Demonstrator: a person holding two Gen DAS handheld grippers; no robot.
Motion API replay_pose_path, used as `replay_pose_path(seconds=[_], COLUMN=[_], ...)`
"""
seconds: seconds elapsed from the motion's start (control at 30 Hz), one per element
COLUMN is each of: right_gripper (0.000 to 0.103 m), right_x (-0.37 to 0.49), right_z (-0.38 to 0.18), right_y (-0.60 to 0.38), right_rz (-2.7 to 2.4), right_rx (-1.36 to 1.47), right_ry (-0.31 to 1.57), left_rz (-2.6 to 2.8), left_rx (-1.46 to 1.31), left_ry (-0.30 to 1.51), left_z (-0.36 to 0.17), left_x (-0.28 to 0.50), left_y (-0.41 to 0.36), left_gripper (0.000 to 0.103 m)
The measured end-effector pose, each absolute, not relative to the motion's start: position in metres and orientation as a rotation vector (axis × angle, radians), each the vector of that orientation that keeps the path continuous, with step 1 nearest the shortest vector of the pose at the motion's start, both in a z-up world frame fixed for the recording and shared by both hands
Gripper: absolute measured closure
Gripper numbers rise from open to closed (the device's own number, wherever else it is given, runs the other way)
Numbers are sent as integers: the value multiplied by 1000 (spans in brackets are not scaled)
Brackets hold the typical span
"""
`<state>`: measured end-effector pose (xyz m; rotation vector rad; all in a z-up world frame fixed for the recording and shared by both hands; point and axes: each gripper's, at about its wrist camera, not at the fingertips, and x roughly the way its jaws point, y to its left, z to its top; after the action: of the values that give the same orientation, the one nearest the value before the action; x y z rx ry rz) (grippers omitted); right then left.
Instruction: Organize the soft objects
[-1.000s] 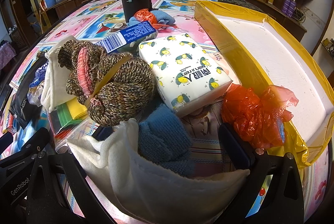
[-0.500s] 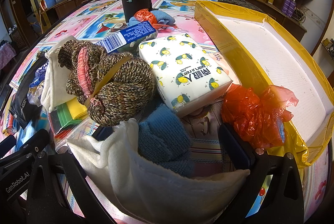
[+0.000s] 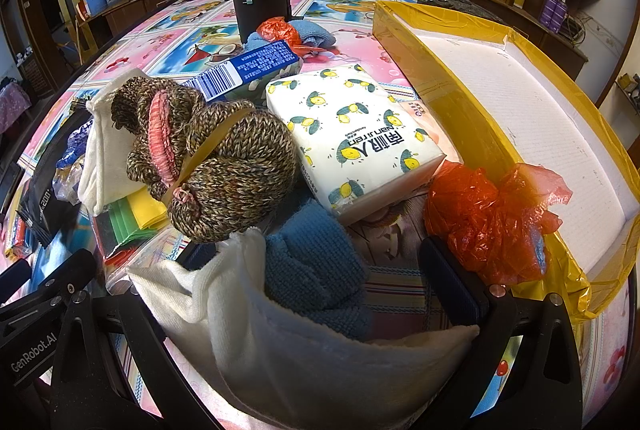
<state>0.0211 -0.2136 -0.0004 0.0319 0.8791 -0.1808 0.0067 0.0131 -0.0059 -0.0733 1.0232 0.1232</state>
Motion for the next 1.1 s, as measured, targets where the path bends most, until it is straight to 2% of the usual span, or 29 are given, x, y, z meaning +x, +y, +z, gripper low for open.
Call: replay_pose_path(seconds=[0.47,0.67,0.7,0.8,0.97,1.1], right_gripper=[0,0,0,2,2,2], right_x=[22,6,0,-22,-82,-105], right_z=[0,4,4,6,42,72], right_y=[-208,-208,-205,-198,-199,-215], right_rz=[-185,190,253,381,497,457], right_rx=[18,-186,-235,-329,-362,-268], right_ry=[882,1038,1061,1132,1027,951], left_rz=[122,49,29,-26,5,96], left_rx=[-75,-67,-79,-154,-257,-251], left_ry=[1025,1042,1040,1023,922,988], left_z=[-6,-4,-2,10,56,52], left_x=[5,-10,-16,-37,-56,-22], left_y=[13,19,21,35,74,97], left_gripper=[0,3,6,7,6,7])
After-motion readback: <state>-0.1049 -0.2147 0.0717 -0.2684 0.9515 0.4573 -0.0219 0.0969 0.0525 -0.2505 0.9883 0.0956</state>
